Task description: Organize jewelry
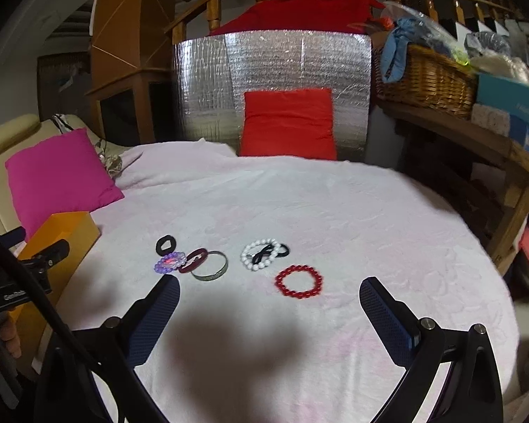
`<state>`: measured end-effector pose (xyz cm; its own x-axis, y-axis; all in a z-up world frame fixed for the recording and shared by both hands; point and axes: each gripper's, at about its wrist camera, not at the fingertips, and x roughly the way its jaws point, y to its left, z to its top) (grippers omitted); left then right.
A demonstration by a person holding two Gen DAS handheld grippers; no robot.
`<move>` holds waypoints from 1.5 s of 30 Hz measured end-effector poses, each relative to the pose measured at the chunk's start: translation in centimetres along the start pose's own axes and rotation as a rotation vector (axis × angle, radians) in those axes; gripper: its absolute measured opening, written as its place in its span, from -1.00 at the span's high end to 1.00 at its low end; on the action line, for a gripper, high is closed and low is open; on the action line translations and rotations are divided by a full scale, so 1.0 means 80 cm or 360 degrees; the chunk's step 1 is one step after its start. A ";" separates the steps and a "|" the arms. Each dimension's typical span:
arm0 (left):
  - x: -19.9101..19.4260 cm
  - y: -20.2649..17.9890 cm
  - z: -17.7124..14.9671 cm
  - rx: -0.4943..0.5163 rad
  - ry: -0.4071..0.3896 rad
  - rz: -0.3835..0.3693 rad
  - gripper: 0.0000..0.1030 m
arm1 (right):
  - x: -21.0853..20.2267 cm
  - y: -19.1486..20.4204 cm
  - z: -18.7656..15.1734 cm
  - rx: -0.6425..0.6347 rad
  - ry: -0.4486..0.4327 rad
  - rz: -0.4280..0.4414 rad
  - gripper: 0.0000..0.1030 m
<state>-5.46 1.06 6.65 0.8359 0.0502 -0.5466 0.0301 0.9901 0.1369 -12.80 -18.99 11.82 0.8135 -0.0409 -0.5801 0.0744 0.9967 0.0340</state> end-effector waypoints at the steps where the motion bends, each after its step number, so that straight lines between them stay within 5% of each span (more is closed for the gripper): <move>1: -0.001 -0.001 0.000 -0.0003 -0.0011 0.0000 -1.00 | 0.008 0.001 -0.002 0.0006 0.0018 0.0003 -1.00; 13: 0.005 -0.018 0.009 0.0099 0.0077 0.0117 -1.00 | 0.031 0.003 -0.014 0.0039 0.0106 0.0030 -1.00; 45: 0.012 -0.025 -0.003 0.0072 0.0049 0.0076 -1.00 | 0.033 -0.004 -0.015 0.0082 0.0113 0.0068 -1.00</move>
<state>-4.88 -0.87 5.63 0.8196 0.1017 -0.5638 0.0159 0.9797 0.1999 -11.38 -19.31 9.32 0.7737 0.0085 -0.6335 0.0714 0.9924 0.1006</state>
